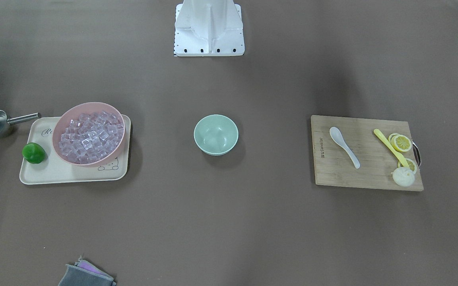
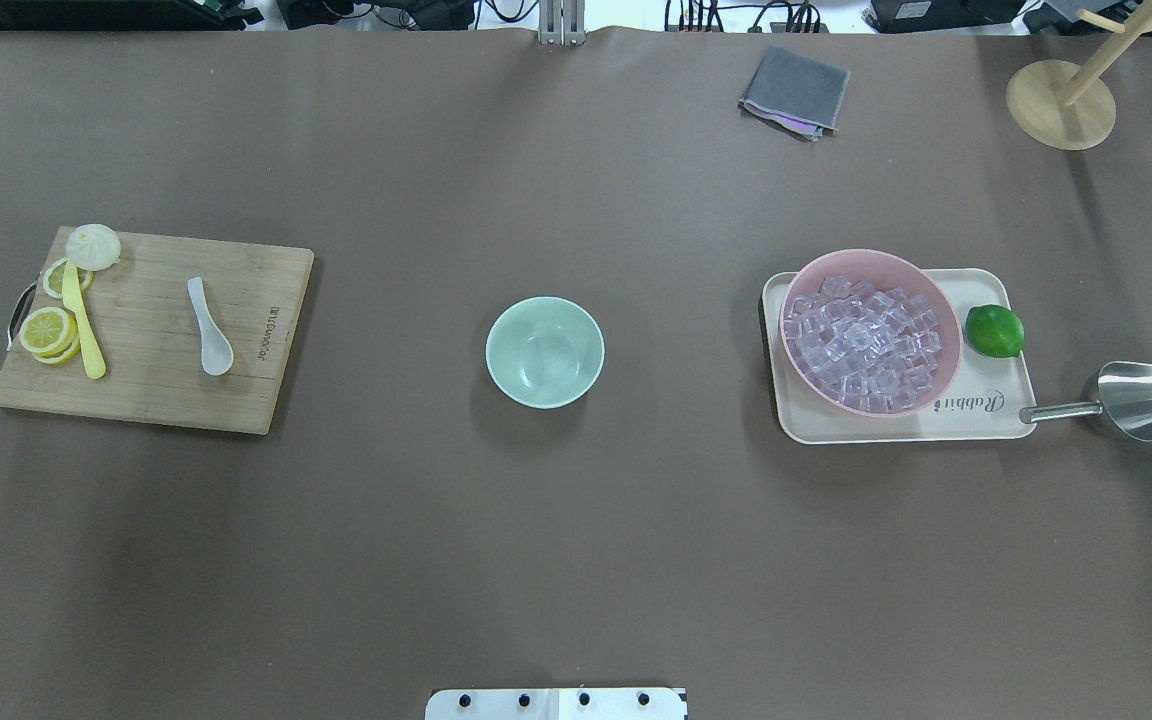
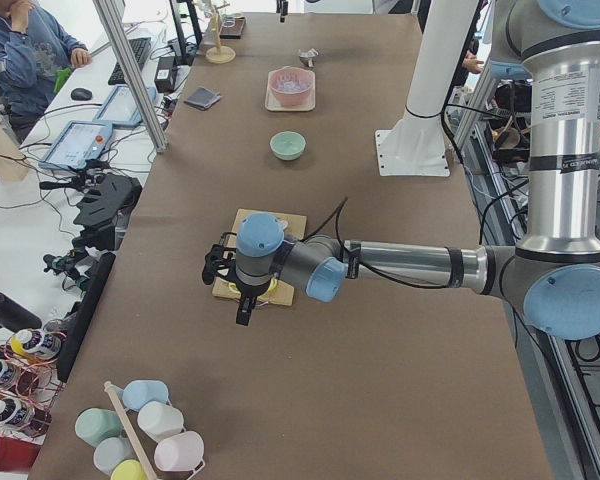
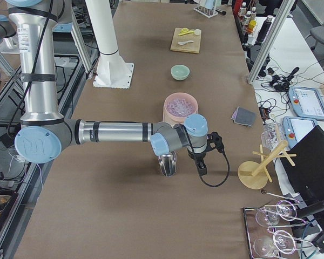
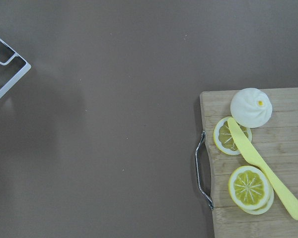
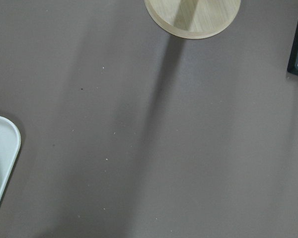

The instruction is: Put spoon and ice into bowl

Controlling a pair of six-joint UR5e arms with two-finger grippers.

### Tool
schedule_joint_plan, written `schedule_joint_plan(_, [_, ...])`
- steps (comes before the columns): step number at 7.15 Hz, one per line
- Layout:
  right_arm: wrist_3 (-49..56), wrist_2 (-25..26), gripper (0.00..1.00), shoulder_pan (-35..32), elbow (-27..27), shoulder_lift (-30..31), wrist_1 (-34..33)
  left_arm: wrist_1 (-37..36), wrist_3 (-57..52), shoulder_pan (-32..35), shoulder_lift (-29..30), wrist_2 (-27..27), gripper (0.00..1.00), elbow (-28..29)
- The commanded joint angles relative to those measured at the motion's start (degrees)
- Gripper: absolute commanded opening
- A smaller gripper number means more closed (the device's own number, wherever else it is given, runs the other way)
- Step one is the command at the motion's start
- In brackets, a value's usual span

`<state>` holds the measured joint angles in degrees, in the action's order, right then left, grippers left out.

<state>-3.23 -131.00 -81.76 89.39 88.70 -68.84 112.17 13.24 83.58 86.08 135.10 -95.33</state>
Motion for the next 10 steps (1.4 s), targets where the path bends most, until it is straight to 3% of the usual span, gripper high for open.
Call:
schedule_joint_plan(1, [-5.51, -1.18, 1.00, 2.29, 1.05, -0.11, 2.99, 0.24, 3.61, 0.00, 0.32, 0.07, 0.99, -0.81])
schedule_joint_plan(3, [-20.15, -1.27, 1.00, 7.46, 1.66, -0.11, 12.89, 5.31, 13.60, -0.78, 0.40, 0.16, 0.99, -1.87])
schedule_joint_plan(4, [-31.03, -0.67, 1.00, 11.58, 3.76, -0.28, 16.68, 7.25, 19.23, -4.45, 1.45, 0.16, 0.98, -2.57])
schedule_joint_plan(6, [-43.22, -0.31, 1.00, 15.46, 7.37, -4.13, 16.98, 7.36, 35.28, -13.67, 6.53, -0.63, 0.97, -3.89])
schedule_joint_plan(7, [-46.40, -0.22, 0.88, 18.10, 9.56, -5.80, 16.98, 7.36, 38.24, -15.89, 7.51, -1.68, 0.97, -4.16])
schedule_joint_plan(8, [-46.69, 0.56, 0.82, 21.35, 11.67, -7.82, 16.72, 7.19, 40.36, -20.08, 8.48, -6.30, 0.97, -4.68])
schedule_joint_plan(10, [-46.61, 7.48, 0.75, 28.64, 16.06, -9.50, 11.31, 7.01, 47.47, -26.17, 9.54, -10.99, 0.97, -4.08])
